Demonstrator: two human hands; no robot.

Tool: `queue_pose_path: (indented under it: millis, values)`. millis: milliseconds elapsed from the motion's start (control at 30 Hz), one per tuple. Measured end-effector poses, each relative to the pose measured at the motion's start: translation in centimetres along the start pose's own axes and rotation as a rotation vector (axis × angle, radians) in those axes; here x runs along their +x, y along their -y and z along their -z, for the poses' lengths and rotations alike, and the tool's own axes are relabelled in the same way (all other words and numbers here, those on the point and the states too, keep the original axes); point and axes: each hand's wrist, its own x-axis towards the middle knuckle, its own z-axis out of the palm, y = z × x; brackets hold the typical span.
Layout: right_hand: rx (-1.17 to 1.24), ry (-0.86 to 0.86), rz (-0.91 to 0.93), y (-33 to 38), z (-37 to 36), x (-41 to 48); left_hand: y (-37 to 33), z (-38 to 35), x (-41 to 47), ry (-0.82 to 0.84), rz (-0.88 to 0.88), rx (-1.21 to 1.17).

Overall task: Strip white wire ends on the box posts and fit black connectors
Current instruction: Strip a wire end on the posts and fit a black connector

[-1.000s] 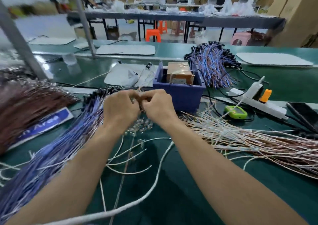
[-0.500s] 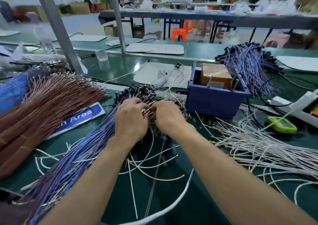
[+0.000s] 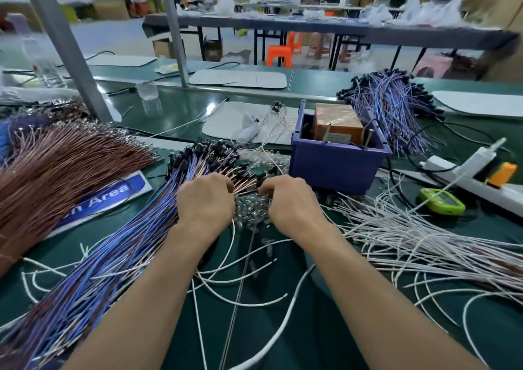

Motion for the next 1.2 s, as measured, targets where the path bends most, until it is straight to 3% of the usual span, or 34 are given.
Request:
queue_pose_path:
  millis: [167,333,433,533,633,800,1033,1100,1200]
  values:
    - [0.159,-0.055,0.007,-2.4,-0.4,-2.5,0.4,-0.7,-0.4,-0.045,0.018,-0.004]
    - [0.350,-0.218,0.051,-2.9,-0.6,-3.5,-0.8,1.1,-1.7,-0.436,0.023,-0.060]
    - [0.459,-0.325,0.082,-2.6,0.3,-3.9,-2.1,2.3,-2.2,-0.591,-0.164,-0.135]
    - [0.609,-0.382,0.112,-2.2,2.2,-4.2,-4.7,2.7,-3.2,-0.532,-0.512,-0.282]
    - [0.700,-0.427,0.125,-3.2,4.2,-4.3,-7.1,2.1,-3.6,-0.361,-0.650,-0.475]
    - [0.566,-0.412,-0.014,-7.3,5.1,-5.1,-8.0,-0.2,-3.5,-0.172,-0.688,-0.530]
    - [0.958,-0.575,-0.309,-12.9,9.1,-5.1,-5.8,-1.5,-3.1,-0.107,-0.512,-0.614]
    - [0.856,-0.528,-0.361,-13.6,9.6,-5.3,-5.8,-1.7,-3.5,-0.115,-0.483,-0.630]
    - [0.358,-0.356,-0.461,-14.2,10.3,-6.0,-6.0,-2.0,-4.0,-0.152,-0.483,-0.620]
